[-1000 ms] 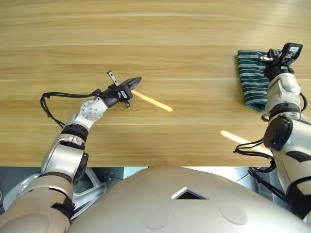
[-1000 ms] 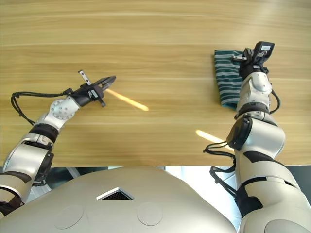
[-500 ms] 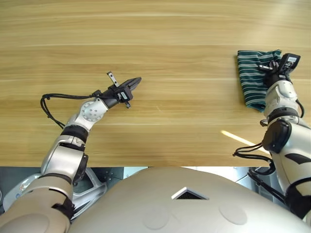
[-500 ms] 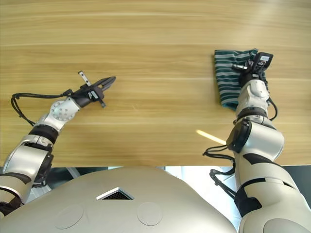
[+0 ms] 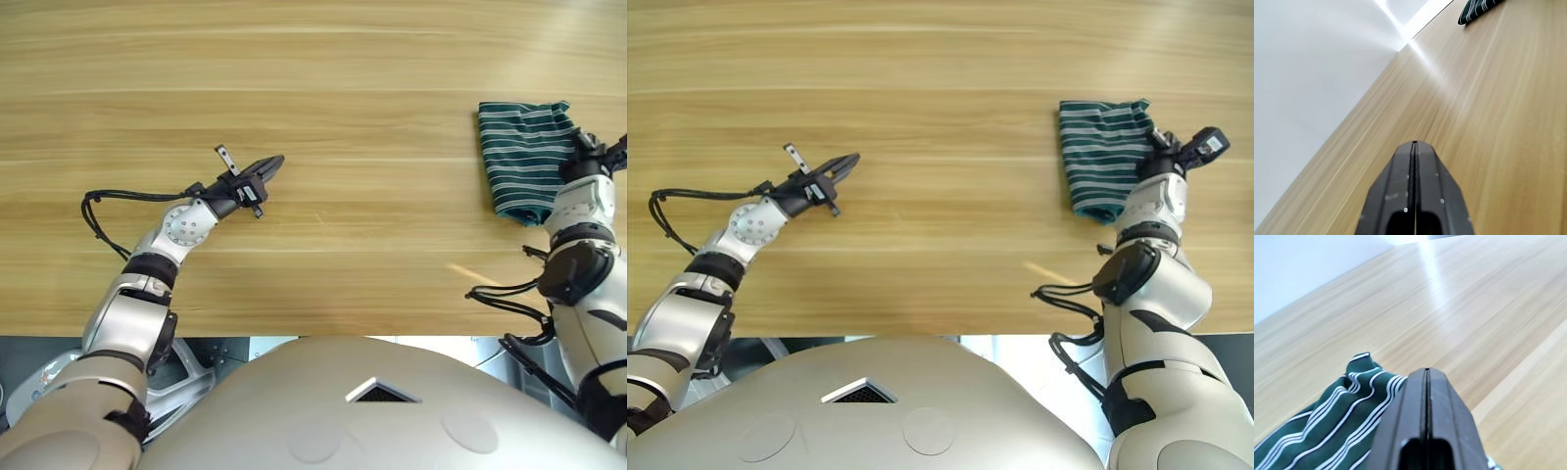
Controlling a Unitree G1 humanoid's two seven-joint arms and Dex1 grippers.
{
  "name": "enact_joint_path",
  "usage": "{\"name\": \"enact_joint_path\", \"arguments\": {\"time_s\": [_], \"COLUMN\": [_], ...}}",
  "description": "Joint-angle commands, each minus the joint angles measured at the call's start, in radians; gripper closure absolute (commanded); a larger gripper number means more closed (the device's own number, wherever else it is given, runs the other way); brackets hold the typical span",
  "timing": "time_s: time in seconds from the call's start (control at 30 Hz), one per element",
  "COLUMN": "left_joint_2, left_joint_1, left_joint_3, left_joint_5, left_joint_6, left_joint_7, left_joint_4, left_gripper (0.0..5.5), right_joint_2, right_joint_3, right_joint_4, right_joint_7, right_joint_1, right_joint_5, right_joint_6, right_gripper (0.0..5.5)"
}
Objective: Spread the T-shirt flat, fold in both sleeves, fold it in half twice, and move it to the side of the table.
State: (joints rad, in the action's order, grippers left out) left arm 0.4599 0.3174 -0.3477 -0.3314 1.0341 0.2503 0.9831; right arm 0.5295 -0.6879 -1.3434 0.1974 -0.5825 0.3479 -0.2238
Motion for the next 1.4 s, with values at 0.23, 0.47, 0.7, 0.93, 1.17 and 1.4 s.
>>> {"name": "enact_joint_path", "arguments": {"time_s": [0.23, 0.47, 0.7, 0.93, 1.17, 1.4], "left_joint_2": [-0.018, -0.154, -0.211, -0.231, -0.208, -0.175], "left_joint_1": [-0.025, 0.049, 0.117, 0.162, 0.193, 0.304], "left_joint_3": [0.030, 0.330, 0.461, 0.640, 0.778, 0.832], "left_joint_5": [0.088, 0.586, 0.615, 0.697, 0.728, 0.691], "left_joint_6": [0.009, -0.137, -0.320, -0.556, -0.652, -0.737], "left_joint_7": [0.084, 0.320, 0.281, 0.252, 0.195, 0.069], "left_joint_4": [0.037, 0.108, 0.248, 0.338, 0.358, 0.371], "left_gripper": [5.50, 5.50, 5.50, 5.50, 5.50, 5.50], "right_joint_2": [-0.006, -0.200, -0.372, -0.495, -0.480, -0.446], "right_joint_3": [-0.085, 0.609, 0.808, 0.255, 0.318, 0.385], "right_joint_4": [0.050, 0.274, 0.126, 0.024, -0.003, -0.015], "right_joint_7": [0.227, -0.011, -0.035, 0.443, 0.226, -0.005], "right_joint_1": [-0.095, -0.025, -0.014, -0.070, -0.075, -0.162], "right_joint_5": [0.133, -0.643, -0.750, -0.040, -0.156, -0.293], "right_joint_6": [-0.065, -0.564, -0.517, -0.076, -0.072, -0.071], "right_gripper": [5.49, 5.49, 5.49, 5.49, 5.49, 5.49]}}
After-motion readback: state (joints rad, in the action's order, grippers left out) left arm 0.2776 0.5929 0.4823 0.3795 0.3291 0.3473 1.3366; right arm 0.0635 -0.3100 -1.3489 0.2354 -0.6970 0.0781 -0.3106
